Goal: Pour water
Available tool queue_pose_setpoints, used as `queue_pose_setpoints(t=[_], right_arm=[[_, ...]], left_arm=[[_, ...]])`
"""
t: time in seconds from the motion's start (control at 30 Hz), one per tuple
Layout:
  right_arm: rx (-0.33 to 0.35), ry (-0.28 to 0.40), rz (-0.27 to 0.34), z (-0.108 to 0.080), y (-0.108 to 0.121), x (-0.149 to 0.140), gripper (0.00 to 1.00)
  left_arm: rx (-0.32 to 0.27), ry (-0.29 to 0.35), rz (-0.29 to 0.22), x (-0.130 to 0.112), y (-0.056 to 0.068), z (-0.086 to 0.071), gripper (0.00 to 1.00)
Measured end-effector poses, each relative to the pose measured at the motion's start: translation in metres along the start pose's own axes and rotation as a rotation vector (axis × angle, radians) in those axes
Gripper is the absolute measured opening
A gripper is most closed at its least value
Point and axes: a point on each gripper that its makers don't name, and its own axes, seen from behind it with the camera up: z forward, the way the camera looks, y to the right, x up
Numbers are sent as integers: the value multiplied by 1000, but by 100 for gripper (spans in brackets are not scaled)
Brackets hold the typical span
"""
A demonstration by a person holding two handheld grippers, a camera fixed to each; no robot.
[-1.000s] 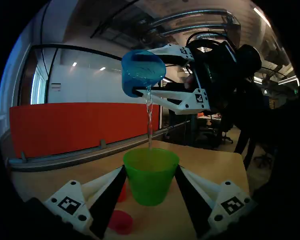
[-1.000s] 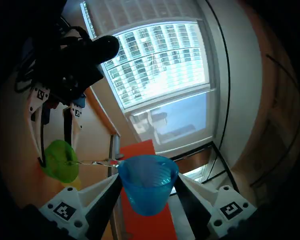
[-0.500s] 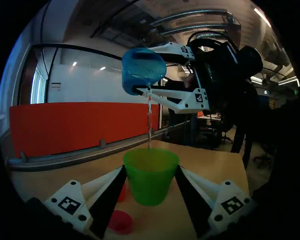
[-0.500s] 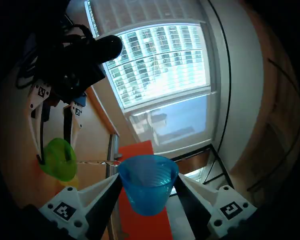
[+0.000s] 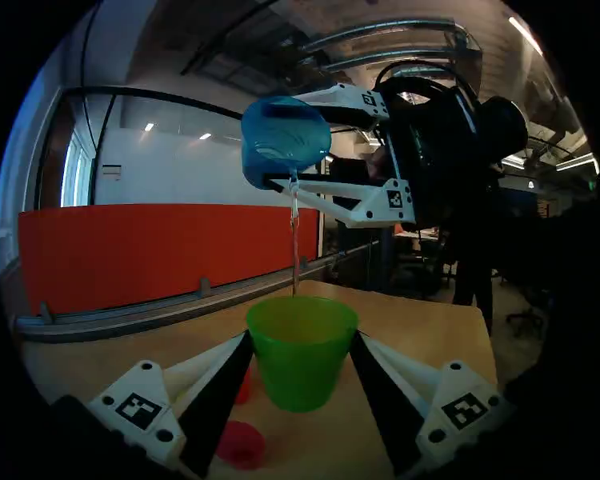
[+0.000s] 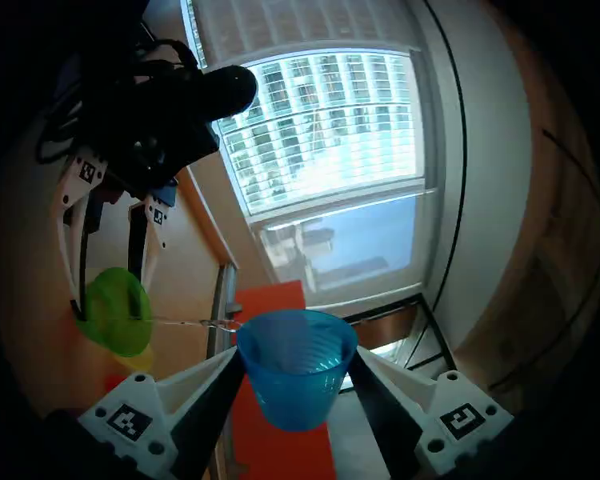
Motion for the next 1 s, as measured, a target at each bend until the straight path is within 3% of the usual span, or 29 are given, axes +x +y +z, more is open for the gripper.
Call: queue_pose_setpoints(t=[1.0], right_arm=[[2,6,-90,3,0,6,88]], left_arm=[[-1,4,3,4,1,-1,85]])
